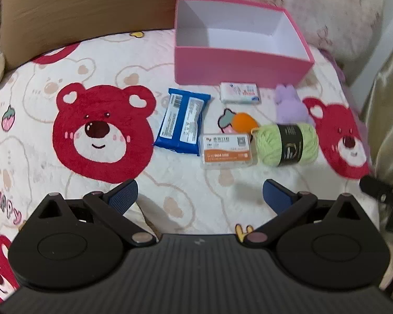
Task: Organize objects
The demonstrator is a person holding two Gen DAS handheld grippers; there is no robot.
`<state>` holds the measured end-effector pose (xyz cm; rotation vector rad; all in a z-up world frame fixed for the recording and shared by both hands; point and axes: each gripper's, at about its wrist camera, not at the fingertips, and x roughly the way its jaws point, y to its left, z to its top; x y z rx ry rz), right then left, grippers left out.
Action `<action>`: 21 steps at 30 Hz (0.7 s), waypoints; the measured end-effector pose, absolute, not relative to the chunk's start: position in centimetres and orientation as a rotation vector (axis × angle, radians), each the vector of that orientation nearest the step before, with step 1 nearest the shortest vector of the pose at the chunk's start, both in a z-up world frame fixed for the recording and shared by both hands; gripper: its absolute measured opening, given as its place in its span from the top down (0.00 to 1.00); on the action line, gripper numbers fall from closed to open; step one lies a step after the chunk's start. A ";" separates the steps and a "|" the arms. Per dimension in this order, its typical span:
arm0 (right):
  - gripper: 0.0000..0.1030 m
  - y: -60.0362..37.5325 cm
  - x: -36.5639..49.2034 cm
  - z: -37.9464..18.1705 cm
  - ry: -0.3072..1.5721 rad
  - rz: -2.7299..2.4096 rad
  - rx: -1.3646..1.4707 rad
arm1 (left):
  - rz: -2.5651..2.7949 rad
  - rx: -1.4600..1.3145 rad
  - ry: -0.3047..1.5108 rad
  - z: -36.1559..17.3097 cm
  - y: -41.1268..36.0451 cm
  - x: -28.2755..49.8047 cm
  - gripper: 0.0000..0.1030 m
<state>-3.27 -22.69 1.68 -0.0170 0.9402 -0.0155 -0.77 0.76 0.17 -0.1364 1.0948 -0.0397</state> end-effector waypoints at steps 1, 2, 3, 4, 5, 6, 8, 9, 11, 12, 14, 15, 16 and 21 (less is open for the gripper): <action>0.02 -22.7 -3.2 1.6 0.942 -0.015 -0.015 | -0.038 -0.148 1.093 0.2 0.8 -0.8 0.00; 0.02 -22.8 -3.2 1.6 0.943 -0.016 -0.013 | -0.042 -0.150 1.097 0.2 0.9 -0.7 0.00; 0.02 -22.8 -3.2 1.6 0.944 -0.018 -0.011 | -0.042 -0.147 1.098 0.2 0.9 -0.7 0.00; 0.02 -22.9 -3.2 1.5 0.945 -0.019 -0.010 | -0.033 -0.140 1.093 0.2 0.8 -0.7 0.00; 0.02 -22.9 -3.1 1.5 0.947 -0.020 -0.010 | -0.022 -0.132 1.088 0.2 0.7 -0.7 0.00; 0.02 -22.9 -3.1 1.5 0.948 -0.021 -0.010 | -0.016 -0.122 1.085 0.2 0.7 -0.7 0.00; 0.02 -23.0 -3.1 1.5 0.948 -0.024 -0.009 | -0.025 -0.123 1.093 0.2 0.7 -0.6 0.00; 0.02 -23.1 -3.1 1.5 0.948 -0.025 -0.008 | -0.031 -0.129 1.099 0.1 0.7 -0.6 0.00; 0.02 -23.1 -3.0 1.5 0.950 -0.027 -0.009 | -0.031 -0.131 1.102 0.0 0.6 -0.6 0.00; 0.02 -23.1 -3.0 1.5 0.950 -0.029 -0.010 | -0.030 -0.124 1.100 0.0 0.6 -0.6 0.00; 0.02 -23.1 -3.1 1.5 0.949 -0.030 -0.011 | -0.031 -0.115 1.101 0.0 0.5 -0.7 0.00; 0.02 -23.1 -3.0 1.5 0.949 -0.030 -0.010 | -0.031 -0.115 1.101 0.0 0.4 -0.7 0.00; 0.02 -23.1 -3.1 1.5 0.949 -0.031 -0.010 | -0.030 -0.115 1.100 0.0 0.4 -0.7 0.00; 0.02 -23.1 -3.1 1.4 0.949 -0.033 -0.010 | -0.036 -0.105 1.099 0.2 0.3 -0.6 0.00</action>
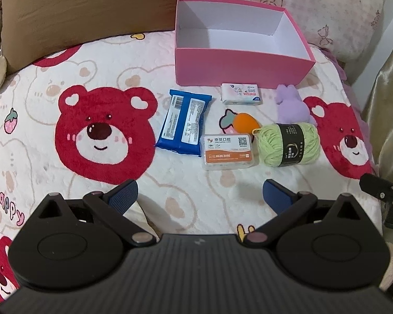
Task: Organize objects
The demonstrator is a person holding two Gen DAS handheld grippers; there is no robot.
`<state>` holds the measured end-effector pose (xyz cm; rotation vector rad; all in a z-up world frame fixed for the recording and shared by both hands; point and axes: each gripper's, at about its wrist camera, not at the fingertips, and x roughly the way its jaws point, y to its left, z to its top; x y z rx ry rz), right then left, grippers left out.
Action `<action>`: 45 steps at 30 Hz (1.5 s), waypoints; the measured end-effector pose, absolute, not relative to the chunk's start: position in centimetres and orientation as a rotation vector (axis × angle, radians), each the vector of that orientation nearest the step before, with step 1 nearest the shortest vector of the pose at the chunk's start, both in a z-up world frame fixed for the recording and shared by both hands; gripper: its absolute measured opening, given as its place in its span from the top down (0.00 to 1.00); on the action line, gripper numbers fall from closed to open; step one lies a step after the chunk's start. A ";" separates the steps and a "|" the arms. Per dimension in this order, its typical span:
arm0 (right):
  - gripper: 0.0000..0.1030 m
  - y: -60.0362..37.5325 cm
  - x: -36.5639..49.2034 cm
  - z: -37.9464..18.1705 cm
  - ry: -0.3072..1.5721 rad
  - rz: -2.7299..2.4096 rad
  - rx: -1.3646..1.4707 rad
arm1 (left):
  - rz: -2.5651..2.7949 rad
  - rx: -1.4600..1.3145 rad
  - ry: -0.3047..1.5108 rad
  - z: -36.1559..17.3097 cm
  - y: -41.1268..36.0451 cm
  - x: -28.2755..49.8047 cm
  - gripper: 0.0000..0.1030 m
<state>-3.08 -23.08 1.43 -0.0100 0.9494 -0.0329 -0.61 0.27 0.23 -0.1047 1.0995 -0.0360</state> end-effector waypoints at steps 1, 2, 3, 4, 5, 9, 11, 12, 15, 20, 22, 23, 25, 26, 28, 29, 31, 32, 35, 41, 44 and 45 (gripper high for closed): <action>0.02 -23.1 -3.1 1.4 0.949 -0.033 -0.009 | -0.036 -0.104 1.099 0.3 0.3 -0.6 0.00; 0.02 -23.1 -3.1 1.4 0.950 -0.032 -0.010 | -0.036 -0.104 1.099 0.3 0.3 -0.6 0.00; 0.02 -23.1 -3.1 1.4 0.950 -0.032 -0.010 | -0.036 -0.105 1.099 0.3 0.3 -0.6 0.00; 0.02 -23.1 -3.1 1.4 0.949 -0.033 -0.009 | -0.037 -0.105 1.100 0.2 0.3 -0.6 0.00; 0.02 -23.1 -3.1 1.4 0.950 -0.035 -0.008 | -0.038 -0.103 1.100 0.3 0.3 -0.7 0.00; 0.02 -23.1 -3.1 1.2 0.954 -0.040 -0.010 | -0.036 -0.106 1.100 0.3 0.3 -0.8 0.00; 0.02 -23.1 -3.0 1.2 0.956 -0.041 -0.008 | -0.036 -0.109 1.102 0.3 0.4 -0.8 0.00; 0.02 -23.1 -3.0 1.2 0.956 -0.041 -0.009 | -0.037 -0.109 1.103 0.3 0.4 -0.8 0.00; 0.02 -23.1 -3.0 1.2 0.955 -0.041 -0.009 | -0.039 -0.110 1.105 0.4 0.5 -0.8 0.00; 0.02 -23.3 -3.0 1.1 0.958 -0.045 -0.006 | -0.038 -0.111 1.106 0.4 0.5 -0.8 0.00; 0.02 -23.4 -3.0 1.2 0.958 -0.046 -0.003 | -0.037 -0.111 1.106 0.4 0.5 -0.8 0.00; 0.02 -23.4 -3.0 1.2 0.958 -0.049 -0.002 | -0.036 -0.111 1.106 0.4 0.5 -0.8 0.00; 0.02 -23.4 -3.0 1.2 0.958 -0.049 -0.001 | -0.036 -0.110 1.105 0.4 0.5 -0.8 0.00; 0.02 -23.4 -3.1 1.2 0.957 -0.049 0.000 | -0.035 -0.110 1.105 0.4 0.5 -0.8 0.00; 0.02 -23.4 -3.0 1.2 0.958 -0.049 -0.001 | -0.036 -0.110 1.106 0.4 0.5 -0.8 0.00; 0.02 -23.4 -3.1 1.2 0.959 -0.050 -0.002 | -0.034 -0.111 1.106 0.4 0.5 -0.8 0.00; 0.02 -23.4 -3.1 1.1 0.959 -0.052 0.000 | -0.032 -0.113 1.106 0.4 0.5 -0.8 0.00; 0.02 -23.4 -3.0 1.2 0.960 -0.052 0.001 | -0.031 -0.115 1.106 0.4 0.5 -0.8 0.00; 0.02 -23.5 -3.0 1.2 0.962 -0.059 0.004 | -0.034 -0.115 1.107 0.4 0.4 -0.8 0.00; 0.02 -23.6 -3.0 1.2 0.966 -0.062 0.009 | -0.032 -0.115 1.107 0.5 0.3 -0.7 0.00; 0.02 -23.6 -3.0 1.2 0.966 -0.061 0.009 | -0.032 -0.116 1.104 0.5 0.2 -0.7 0.00; 0.02 -23.6 -3.0 1.2 0.966 -0.061 0.008 | -0.034 -0.115 1.102 0.5 0.2 -0.9 0.00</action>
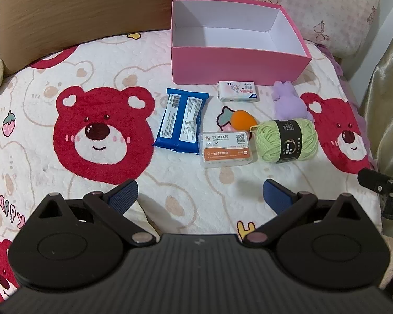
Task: Organize objects
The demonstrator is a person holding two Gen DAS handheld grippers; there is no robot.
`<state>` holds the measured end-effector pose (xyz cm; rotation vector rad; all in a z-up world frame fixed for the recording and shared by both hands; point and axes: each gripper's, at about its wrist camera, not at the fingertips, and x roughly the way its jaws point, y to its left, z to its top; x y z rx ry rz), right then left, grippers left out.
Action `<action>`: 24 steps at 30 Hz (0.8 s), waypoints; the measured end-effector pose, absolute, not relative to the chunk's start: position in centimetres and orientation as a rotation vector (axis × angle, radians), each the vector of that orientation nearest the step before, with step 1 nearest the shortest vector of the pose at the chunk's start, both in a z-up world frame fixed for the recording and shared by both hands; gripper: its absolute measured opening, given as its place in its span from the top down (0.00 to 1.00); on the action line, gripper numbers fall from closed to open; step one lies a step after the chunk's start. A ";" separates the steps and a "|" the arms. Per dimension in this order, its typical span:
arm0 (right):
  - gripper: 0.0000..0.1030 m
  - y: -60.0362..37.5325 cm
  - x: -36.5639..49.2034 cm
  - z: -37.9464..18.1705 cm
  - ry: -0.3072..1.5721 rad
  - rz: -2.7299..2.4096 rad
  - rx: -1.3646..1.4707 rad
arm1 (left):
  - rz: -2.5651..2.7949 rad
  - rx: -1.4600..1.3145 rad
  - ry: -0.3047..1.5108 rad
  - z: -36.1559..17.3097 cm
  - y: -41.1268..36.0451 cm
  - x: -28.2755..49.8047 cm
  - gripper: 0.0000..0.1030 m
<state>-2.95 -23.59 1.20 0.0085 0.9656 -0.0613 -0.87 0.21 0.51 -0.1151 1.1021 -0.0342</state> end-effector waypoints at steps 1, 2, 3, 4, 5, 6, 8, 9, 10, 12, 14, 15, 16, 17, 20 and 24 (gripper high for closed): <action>0.02 -23.6 -3.0 1.2 0.965 -0.062 0.009 | -0.036 -0.116 1.100 0.6 0.2 -0.9 0.00; 0.02 -23.6 -3.0 1.2 0.964 -0.061 0.011 | -0.039 -0.116 1.099 0.6 0.2 -1.0 0.00; 0.02 -23.6 -3.0 1.2 0.964 -0.060 0.014 | -0.045 -0.117 1.099 0.7 0.2 -1.1 0.00; 0.02 -23.6 -3.0 1.1 0.965 -0.060 0.015 | -0.055 -0.119 1.097 0.8 0.2 -1.2 0.00; 0.02 -23.6 -3.0 1.2 0.964 -0.060 0.014 | -0.066 -0.122 1.093 1.0 0.2 -1.3 0.00; 0.02 -23.6 -3.0 1.2 0.962 -0.057 0.015 | -0.071 -0.124 1.090 1.2 0.2 -1.4 0.00; 0.02 -23.6 -3.3 1.7 0.950 -0.037 0.018 | -0.074 -0.133 1.072 1.7 0.1 -1.7 0.00; 0.02 -23.7 -3.4 1.9 0.941 -0.028 0.015 | -0.076 -0.138 1.065 1.9 0.1 -1.8 0.00; 0.02 -23.8 -3.6 2.2 0.926 -0.022 0.008 | -0.080 -0.141 1.057 2.1 0.0 -1.8 0.00; 0.02 -24.2 -4.1 2.7 0.877 -0.015 -0.011 | -0.092 -0.132 1.044 2.4 -0.5 -1.6 0.01; 0.02 -24.7 -4.6 2.8 0.812 -0.003 -0.036 | -0.108 -0.113 1.024 2.7 -1.1 -1.3 0.01; 0.02 -25.0 -4.8 2.6 0.778 0.003 -0.048 | -0.115 -0.112 1.011 2.7 -1.4 -1.2 0.01; 0.02 -25.2 -4.9 2.4 0.742 0.007 -0.059 | -0.115 -0.107 1.000 2.7 -1.7 -1.0 0.01; 0.02 -25.6 -5.1 2.0 0.686 0.026 -0.081 | -0.107 -0.101 0.991 2.6 -2.0 -0.8 0.00; 0.01 -26.5 -4.0 0.7 0.662 0.062 -0.111 | -0.065 -0.079 0.966 1.7 -2.8 0.0 0.00; 0.02 -26.9 -2.1 -1.6 0.709 0.102 -0.121 | -0.100 -0.033 0.964 0.0 -4.1 1.5 0.00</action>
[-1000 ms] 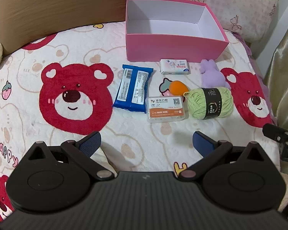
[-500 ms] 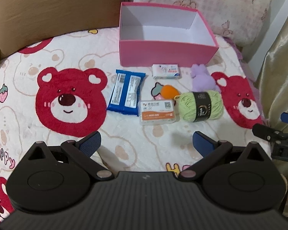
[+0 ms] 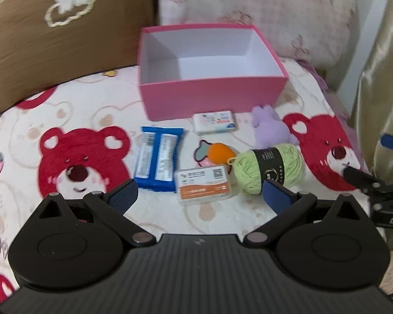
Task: Organize objects
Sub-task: 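Move the left tool to the green yarn skein and close on it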
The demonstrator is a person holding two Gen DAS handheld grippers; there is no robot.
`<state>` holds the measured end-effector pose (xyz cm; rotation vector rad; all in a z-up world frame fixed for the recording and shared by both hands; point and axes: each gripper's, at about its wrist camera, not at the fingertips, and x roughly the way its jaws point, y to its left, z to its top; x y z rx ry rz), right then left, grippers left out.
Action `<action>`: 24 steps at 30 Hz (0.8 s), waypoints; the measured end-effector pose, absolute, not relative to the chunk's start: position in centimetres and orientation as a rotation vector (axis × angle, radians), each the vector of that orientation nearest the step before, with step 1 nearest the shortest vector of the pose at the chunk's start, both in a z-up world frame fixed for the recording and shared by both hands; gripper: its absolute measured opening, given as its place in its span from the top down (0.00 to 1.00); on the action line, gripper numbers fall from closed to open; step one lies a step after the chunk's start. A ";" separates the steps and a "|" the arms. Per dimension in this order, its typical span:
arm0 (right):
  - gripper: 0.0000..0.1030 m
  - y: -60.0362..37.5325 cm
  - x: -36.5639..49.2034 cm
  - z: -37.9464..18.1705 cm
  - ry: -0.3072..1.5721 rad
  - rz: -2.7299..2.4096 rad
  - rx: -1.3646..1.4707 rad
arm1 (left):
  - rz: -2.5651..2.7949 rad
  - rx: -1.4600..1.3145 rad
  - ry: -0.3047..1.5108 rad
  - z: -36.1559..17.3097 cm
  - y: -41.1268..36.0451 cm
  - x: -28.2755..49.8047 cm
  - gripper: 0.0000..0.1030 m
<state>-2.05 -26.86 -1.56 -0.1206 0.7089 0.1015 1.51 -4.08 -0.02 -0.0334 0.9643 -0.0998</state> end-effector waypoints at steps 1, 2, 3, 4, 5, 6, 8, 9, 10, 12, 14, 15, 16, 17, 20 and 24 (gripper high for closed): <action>0.02 -26.7 -1.8 -2.1 0.714 0.117 -0.130 | -0.109 -0.037 0.971 -0.6 -4.4 2.0 0.00; 0.02 -26.4 -1.5 -2.7 0.725 0.140 -0.143 | -0.119 -0.045 0.979 -1.1 -4.6 2.5 0.00; 0.02 -26.1 -1.3 -3.1 0.736 0.161 -0.158 | -0.139 -0.056 0.986 -1.6 -4.9 2.8 0.00; 0.02 -25.8 -1.1 -3.6 0.744 0.183 -0.172 | -0.163 -0.078 0.996 -2.2 -5.0 3.3 0.00; 0.02 -25.6 -1.0 -4.2 0.752 0.210 -0.182 | -0.184 -0.101 1.003 -2.7 -5.2 3.6 0.00; 0.02 -25.3 -0.9 -4.5 0.753 0.231 -0.188 | -0.204 -0.121 1.002 -3.2 -5.3 3.8 0.00; 0.02 -24.8 -0.8 -5.1 0.747 0.280 -0.204 | -0.242 -0.152 1.000 -4.1 -5.7 4.4 0.01; 0.02 -24.6 -0.6 -5.4 0.749 0.299 -0.219 | -0.258 -0.166 0.999 -4.5 -5.9 4.7 0.02; 0.02 -24.3 -0.4 -5.8 0.752 0.310 -0.239 | -0.268 -0.177 0.993 -5.0 -6.1 4.9 0.02; 0.02 -23.8 0.1 -6.8 0.755 0.329 -0.281 | -0.277 -0.183 0.994 -5.8 -6.4 5.4 0.02; 0.02 -23.8 0.6 -7.6 0.764 0.341 -0.287 | -0.303 -0.197 0.982 -6.7 -6.8 5.6 0.02; 0.02 -23.9 0.9 -8.0 0.769 0.348 -0.279 | -0.314 -0.207 0.982 -7.1 -6.8 5.7 0.03; 0.02 -24.0 1.0 -8.4 0.771 0.357 -0.264 | -0.331 -0.223 0.980 -7.6 -6.9 5.8 0.03; 0.02 -24.1 1.2 -8.9 0.773 0.363 -0.243 | -0.344 -0.237 0.978 -8.1 -6.9 5.9 0.03; 0.02 -24.1 1.4 -10.2 0.767 0.369 -0.197 | -0.376 -0.278 0.963 -9.4 -6.9 6.0 0.04; 0.02 -24.1 1.5 -11.3 0.770 0.372 -0.177 | -0.419 -0.311 0.928 -10.8 -7.1 6.2 0.04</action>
